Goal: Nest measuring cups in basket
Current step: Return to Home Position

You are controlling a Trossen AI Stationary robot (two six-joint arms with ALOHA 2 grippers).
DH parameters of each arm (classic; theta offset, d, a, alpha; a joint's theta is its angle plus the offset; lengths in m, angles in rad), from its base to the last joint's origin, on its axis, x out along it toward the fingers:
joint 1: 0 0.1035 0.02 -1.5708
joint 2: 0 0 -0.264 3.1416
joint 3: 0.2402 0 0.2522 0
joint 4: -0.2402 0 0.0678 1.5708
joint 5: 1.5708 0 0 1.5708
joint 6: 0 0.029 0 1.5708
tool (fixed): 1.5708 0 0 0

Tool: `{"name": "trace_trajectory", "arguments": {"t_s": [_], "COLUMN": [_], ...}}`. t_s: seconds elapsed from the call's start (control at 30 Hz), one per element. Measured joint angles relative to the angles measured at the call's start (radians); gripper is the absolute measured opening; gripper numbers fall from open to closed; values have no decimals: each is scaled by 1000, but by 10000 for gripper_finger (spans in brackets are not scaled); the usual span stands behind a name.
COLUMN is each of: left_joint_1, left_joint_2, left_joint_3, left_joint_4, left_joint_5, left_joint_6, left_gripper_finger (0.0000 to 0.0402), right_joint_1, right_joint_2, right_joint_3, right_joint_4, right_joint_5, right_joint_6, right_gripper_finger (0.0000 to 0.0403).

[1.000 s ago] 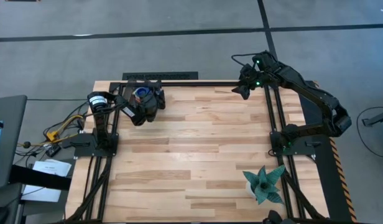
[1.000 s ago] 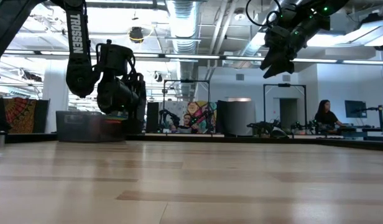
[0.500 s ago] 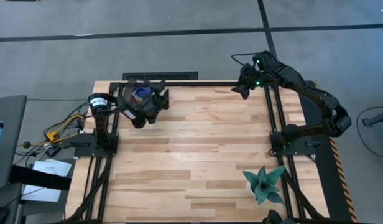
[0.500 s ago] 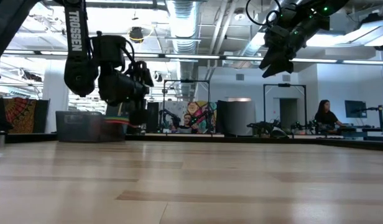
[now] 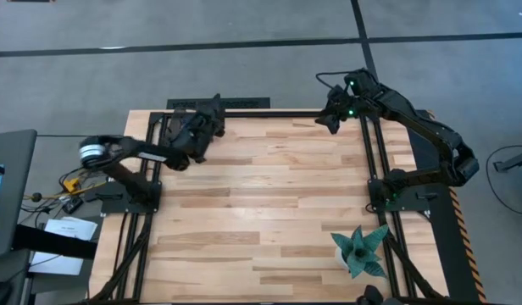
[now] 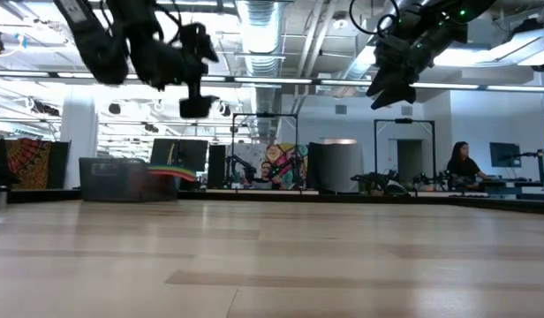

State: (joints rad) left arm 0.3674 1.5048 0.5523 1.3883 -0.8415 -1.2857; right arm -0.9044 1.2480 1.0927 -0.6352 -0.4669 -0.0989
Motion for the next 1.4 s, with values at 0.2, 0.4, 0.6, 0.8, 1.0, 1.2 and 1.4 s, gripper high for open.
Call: {"name": "trace_trajectory", "arguments": {"t_s": [0.2,0.4,0.6,0.8,1.0,1.2,1.4], "left_joint_1": [74,183,202,205,253,353,382], "left_joint_2": [-238,-351,-269,-108,-11,23,25], "left_joint_3": [28,31,125,373,632,762,762], "left_joint_4": [-456,-638,-721,-975,-1496,-1736,-1707], "left_joint_5": [67,317,533,688,706,642,685], "left_joint_6": [29,182,374,608,731,719,749], "left_gripper_finger": [389,389,389,389,389,389,371], "right_joint_1": [2,5,45,111,155,161,158], "right_joint_2": [0,2,51,125,146,143,143], "right_joint_3": [0,0,0,0,0,0,0], "right_joint_4": [52,76,111,125,124,122,120], "right_joint_5": [-4,-4,-7,-6,26,53,53], "right_joint_6": [30,61,85,136,170,173,181], "right_gripper_finger": [265,265,265,265,265,265,265]}}
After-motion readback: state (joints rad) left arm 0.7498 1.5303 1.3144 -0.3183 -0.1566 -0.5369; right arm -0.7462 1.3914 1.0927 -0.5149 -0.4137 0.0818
